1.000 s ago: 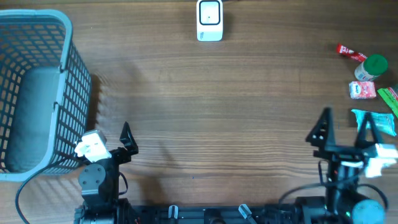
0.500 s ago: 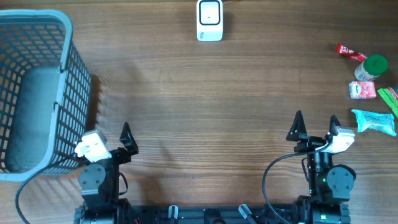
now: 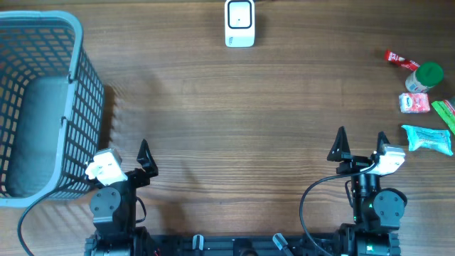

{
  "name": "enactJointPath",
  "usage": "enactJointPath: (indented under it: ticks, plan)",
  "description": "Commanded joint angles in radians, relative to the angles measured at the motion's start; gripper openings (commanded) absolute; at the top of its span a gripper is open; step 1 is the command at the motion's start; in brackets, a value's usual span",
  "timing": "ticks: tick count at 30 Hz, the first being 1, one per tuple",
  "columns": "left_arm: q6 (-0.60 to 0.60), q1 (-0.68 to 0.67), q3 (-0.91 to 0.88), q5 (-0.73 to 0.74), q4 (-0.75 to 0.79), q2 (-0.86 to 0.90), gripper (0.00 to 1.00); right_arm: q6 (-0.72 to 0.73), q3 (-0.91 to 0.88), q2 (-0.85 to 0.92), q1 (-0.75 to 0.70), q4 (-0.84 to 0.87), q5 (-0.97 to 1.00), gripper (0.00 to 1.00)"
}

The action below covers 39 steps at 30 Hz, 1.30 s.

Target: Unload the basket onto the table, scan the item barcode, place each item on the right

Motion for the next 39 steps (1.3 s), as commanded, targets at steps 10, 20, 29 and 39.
enactJointPath:
  ticks: [10,20,29,39]
  plan:
    - [0.02,-0.081,-0.089,0.036,0.268,-0.006,1.0,-0.019,-0.001,-0.005,-0.007,0.005,-0.016,1.0]
    - [0.244,-0.085,-0.113,0.115,0.311,-0.015,1.0,-0.019,-0.001,-0.005,-0.007,0.005,-0.016,1.0]
    - [0.243,-0.113,-0.113,0.116,0.312,-0.015,1.0,-0.019,-0.001,-0.005,-0.007,0.005,-0.016,1.0]
    - [0.243,-0.071,-0.113,0.115,0.313,-0.015,1.0,-0.019,-0.001,-0.005,-0.007,0.005,-0.016,1.0]
